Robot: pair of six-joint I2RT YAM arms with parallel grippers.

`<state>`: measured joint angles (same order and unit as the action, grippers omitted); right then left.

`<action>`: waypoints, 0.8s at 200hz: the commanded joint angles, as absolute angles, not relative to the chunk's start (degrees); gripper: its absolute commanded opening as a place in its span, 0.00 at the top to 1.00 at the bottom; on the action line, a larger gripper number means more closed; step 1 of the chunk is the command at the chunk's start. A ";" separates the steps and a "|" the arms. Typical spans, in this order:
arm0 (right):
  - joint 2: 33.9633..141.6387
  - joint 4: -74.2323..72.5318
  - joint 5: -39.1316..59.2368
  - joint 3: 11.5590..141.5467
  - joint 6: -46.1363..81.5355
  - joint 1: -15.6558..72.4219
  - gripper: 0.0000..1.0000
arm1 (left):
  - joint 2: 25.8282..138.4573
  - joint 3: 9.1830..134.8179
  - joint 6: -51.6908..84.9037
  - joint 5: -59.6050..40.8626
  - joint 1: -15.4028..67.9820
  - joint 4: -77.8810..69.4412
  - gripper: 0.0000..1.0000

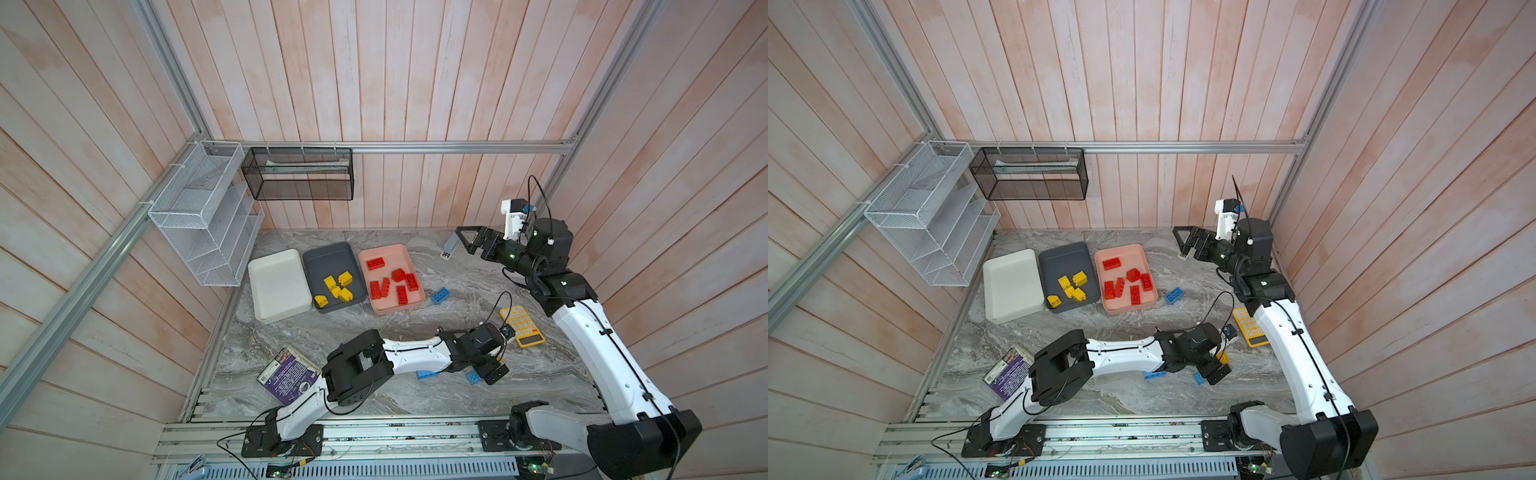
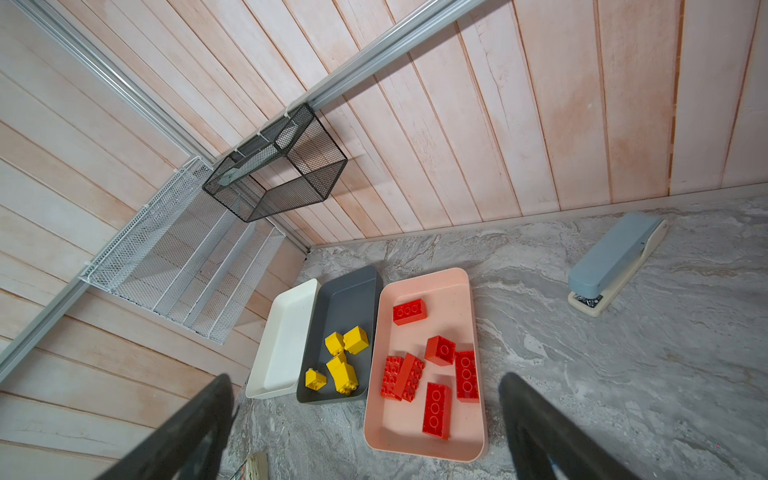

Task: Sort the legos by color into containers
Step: 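Reach the left gripper to the yellow brick by the calculator while the right arm withdraws, then grasp the yellow 2x4 brick with the left gripper and lift it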

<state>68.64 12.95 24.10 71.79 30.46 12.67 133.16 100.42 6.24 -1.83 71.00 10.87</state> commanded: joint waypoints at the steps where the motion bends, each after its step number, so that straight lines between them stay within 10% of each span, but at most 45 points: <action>1: 67.52 12.63 25.14 70.34 30.46 12.66 0.01 | 135.87 103.57 4.84 -1.04 70.93 11.95 0.00; 160: 66.18 12.59 25.61 68.03 28.55 12.70 0.04 | 140.73 109.34 0.00 6.50 70.80 15.77 0.25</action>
<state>67.05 13.28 24.82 68.97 29.34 12.67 141.36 111.11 1.17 4.69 70.94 14.13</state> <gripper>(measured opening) 0.963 0.792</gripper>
